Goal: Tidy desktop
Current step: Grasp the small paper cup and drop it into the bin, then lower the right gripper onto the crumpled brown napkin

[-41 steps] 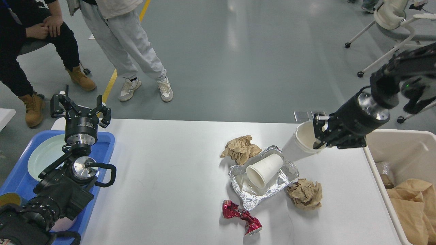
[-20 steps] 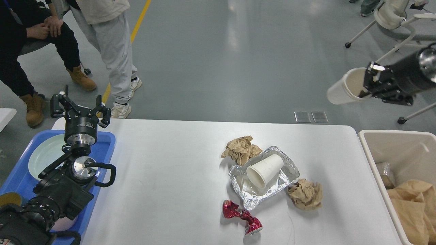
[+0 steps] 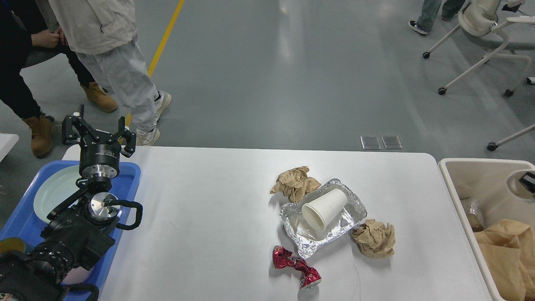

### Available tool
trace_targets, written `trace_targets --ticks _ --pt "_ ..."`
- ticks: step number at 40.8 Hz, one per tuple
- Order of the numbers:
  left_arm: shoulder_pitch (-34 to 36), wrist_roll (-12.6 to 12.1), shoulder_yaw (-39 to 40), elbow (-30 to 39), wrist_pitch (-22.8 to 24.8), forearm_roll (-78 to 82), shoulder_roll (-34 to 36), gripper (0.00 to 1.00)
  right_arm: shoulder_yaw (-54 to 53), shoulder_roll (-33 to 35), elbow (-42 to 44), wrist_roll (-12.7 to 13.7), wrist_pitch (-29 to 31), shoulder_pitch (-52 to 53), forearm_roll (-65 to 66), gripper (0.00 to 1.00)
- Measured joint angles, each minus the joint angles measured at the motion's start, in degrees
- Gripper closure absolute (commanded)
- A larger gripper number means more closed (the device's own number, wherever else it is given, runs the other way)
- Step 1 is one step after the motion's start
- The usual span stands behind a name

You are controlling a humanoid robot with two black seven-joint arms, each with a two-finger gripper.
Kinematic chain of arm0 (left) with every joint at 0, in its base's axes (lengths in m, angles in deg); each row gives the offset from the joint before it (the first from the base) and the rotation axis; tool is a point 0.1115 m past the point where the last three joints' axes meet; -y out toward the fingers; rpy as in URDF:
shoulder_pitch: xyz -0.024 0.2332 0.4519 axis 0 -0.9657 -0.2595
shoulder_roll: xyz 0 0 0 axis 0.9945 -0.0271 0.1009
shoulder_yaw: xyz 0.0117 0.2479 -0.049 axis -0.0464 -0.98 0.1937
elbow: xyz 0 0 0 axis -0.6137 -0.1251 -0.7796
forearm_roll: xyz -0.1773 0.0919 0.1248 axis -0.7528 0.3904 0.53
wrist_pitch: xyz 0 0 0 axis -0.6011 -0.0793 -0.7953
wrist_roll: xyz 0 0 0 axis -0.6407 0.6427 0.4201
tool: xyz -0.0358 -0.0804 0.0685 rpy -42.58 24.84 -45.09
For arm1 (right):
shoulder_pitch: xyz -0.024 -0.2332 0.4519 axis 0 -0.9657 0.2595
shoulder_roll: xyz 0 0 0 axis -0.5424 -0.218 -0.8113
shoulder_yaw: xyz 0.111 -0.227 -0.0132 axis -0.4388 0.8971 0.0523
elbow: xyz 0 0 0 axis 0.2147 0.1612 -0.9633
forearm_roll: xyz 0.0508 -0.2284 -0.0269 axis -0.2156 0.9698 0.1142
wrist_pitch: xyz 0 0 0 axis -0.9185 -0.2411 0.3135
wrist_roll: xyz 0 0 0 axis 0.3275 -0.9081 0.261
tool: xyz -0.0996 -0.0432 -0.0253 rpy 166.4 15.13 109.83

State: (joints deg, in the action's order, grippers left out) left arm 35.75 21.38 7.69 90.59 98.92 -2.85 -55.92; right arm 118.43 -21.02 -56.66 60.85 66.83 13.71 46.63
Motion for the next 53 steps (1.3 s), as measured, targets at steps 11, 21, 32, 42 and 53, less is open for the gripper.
trace_targets --ticks 11,21,32,42,53 --pt "0.00 0.00 0.00 0.00 0.00 0.00 0.00 0.03 -0.43 -2.99 6.34 0.00 -0.16 -9.05 0.01 0.00" --pt "0.00 0.00 0.00 0.00 0.00 0.00 0.00 0.04 -0.41 -3.92 5.38 0.00 0.39 -6.26 0.05 0.00" --pt "0.00 0.00 0.00 0.00 0.00 0.00 0.00 0.04 3.33 -4.78 -7.95 -0.07 4.88 14.24 0.26 0.00" --pt "0.00 0.00 0.00 0.00 0.00 0.00 0.00 0.04 6.65 -8.63 -23.28 -0.03 12.74 34.17 0.48 0.00" --pt "0.00 0.00 0.00 0.00 0.00 0.00 0.00 0.04 5.80 -12.71 -31.86 -0.21 34.30 46.57 0.33 0.00"
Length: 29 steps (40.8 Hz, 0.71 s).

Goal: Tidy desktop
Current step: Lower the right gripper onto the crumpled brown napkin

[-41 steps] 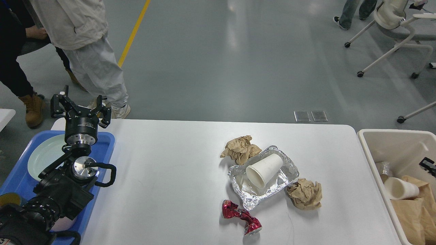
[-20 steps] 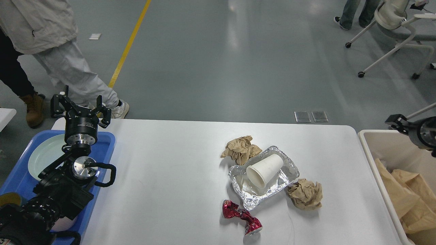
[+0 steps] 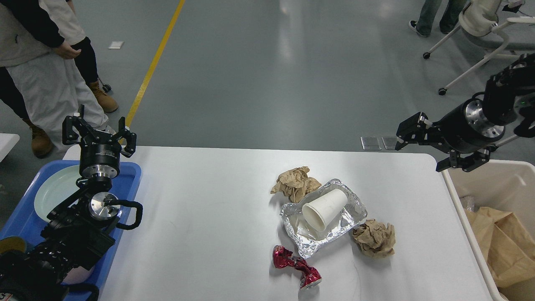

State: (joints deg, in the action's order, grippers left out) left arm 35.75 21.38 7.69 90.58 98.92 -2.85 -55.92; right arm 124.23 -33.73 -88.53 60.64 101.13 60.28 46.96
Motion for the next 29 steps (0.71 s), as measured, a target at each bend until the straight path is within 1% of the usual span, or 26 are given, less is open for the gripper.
trace_targets --ticks 3,8,13,18,22,29 --pt "0.00 0.00 0.00 0.00 0.00 0.00 0.00 0.04 -1.27 -0.37 -0.02 -0.03 3.68 -1.59 0.00 0.00" --pt "0.00 0.00 0.00 0.00 0.00 0.00 0.00 0.04 -2.91 -0.56 0.93 0.01 3.89 -7.49 0.13 0.00" --pt "0.00 0.00 0.00 0.00 0.00 0.00 0.00 0.03 -5.93 -0.61 4.07 0.06 1.19 -16.79 0.18 0.00" --pt "0.00 0.00 0.00 0.00 0.00 0.00 0.00 0.04 -9.11 -0.62 5.83 0.17 -0.98 -23.33 0.18 0.00" --pt "0.00 0.00 0.00 0.00 0.00 0.00 0.00 0.03 -11.15 -0.72 7.42 0.23 -2.98 -28.20 0.18 0.00" --pt "0.00 0.00 0.00 0.00 0.00 0.00 0.00 0.03 -13.14 -1.77 9.71 0.24 -5.05 -33.27 0.20 0.00"
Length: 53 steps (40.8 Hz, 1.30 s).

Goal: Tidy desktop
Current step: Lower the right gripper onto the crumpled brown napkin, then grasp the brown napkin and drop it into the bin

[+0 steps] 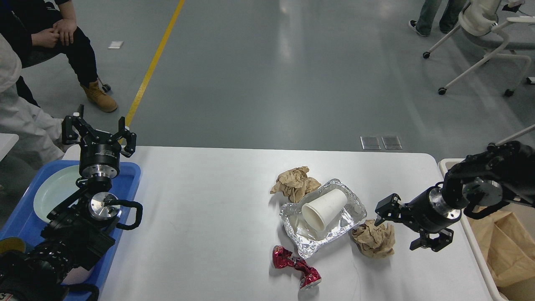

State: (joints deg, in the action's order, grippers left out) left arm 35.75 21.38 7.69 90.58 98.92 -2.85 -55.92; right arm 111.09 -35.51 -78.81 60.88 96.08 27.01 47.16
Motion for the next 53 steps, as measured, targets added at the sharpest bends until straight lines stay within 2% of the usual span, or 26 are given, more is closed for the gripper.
trace_targets --ticks 21,24,26,27,29,31,32,33,36,38,46,53 --pt "0.00 0.00 0.00 0.00 0.00 0.00 0.00 0.04 -3.87 -5.07 10.86 0.06 -5.75 -11.49 -0.08 0.00" --pt "0.00 0.00 0.00 0.00 0.00 0.00 0.00 0.03 -3.88 -5.33 11.33 0.08 -6.97 -12.33 -0.11 0.04" --pt "0.00 0.00 0.00 0.00 0.00 0.00 0.00 0.04 -3.89 -5.43 11.45 0.07 -7.78 -12.70 -0.16 0.10" --pt "0.00 0.00 0.00 0.00 0.00 0.00 0.00 0.04 -3.89 -5.46 11.46 0.08 -8.15 -12.82 -0.18 0.18" --pt "0.00 0.00 0.00 0.00 0.00 0.00 0.00 0.03 -3.89 -5.50 11.40 0.08 -9.62 -13.11 -0.33 0.23" --pt "0.00 0.00 0.00 0.00 0.00 0.00 0.00 0.03 -3.89 -5.80 11.17 0.07 -12.00 -13.68 -0.40 0.57" --pt "0.00 0.00 0.00 0.00 0.00 0.00 0.00 0.03 -3.89 -5.96 11.06 0.05 -12.70 -13.83 -0.41 0.82" --pt "0.00 0.00 0.00 0.00 0.00 0.00 0.00 0.04 -3.90 -6.17 10.83 0.03 -14.02 -14.10 -0.43 0.86" --pt "0.00 0.00 0.00 0.00 0.00 0.00 0.00 0.04 -3.91 -6.22 10.48 0.02 -14.97 -14.52 -0.43 0.90" --pt "0.00 0.00 0.00 0.00 0.00 0.00 0.00 0.03 -3.89 -6.19 10.24 0.02 -15.21 -14.77 -0.31 1.00" --pt "0.00 0.00 0.00 0.00 0.00 0.00 0.00 0.03 -3.32 -5.49 9.88 0.01 -15.76 -14.05 -0.03 1.00" --pt "0.00 0.00 0.00 0.00 0.00 0.00 0.00 0.04 -2.96 -1.10 8.13 -0.21 -15.50 -8.69 0.12 1.00"
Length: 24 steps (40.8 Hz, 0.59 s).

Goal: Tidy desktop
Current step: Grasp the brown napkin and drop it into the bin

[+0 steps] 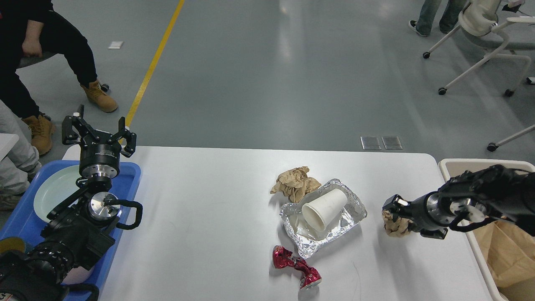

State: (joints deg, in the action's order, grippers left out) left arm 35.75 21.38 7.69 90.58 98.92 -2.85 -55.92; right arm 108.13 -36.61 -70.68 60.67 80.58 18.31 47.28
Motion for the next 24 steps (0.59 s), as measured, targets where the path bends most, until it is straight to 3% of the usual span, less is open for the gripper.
trace_targets --ticks 8,20,24 --pt "0.00 0.00 0.00 0.00 0.00 0.00 0.00 0.04 0.85 7.04 -4.64 -0.26 0.88 11.49 0.34 1.00" --pt "0.00 0.00 0.00 0.00 0.00 0.00 0.00 0.03 1.02 16.46 -9.88 -0.33 9.52 30.57 0.41 1.00" --pt "0.00 0.00 0.00 0.00 0.00 0.00 0.00 0.03 1.36 17.70 -9.58 -0.30 10.08 31.74 0.42 1.00"
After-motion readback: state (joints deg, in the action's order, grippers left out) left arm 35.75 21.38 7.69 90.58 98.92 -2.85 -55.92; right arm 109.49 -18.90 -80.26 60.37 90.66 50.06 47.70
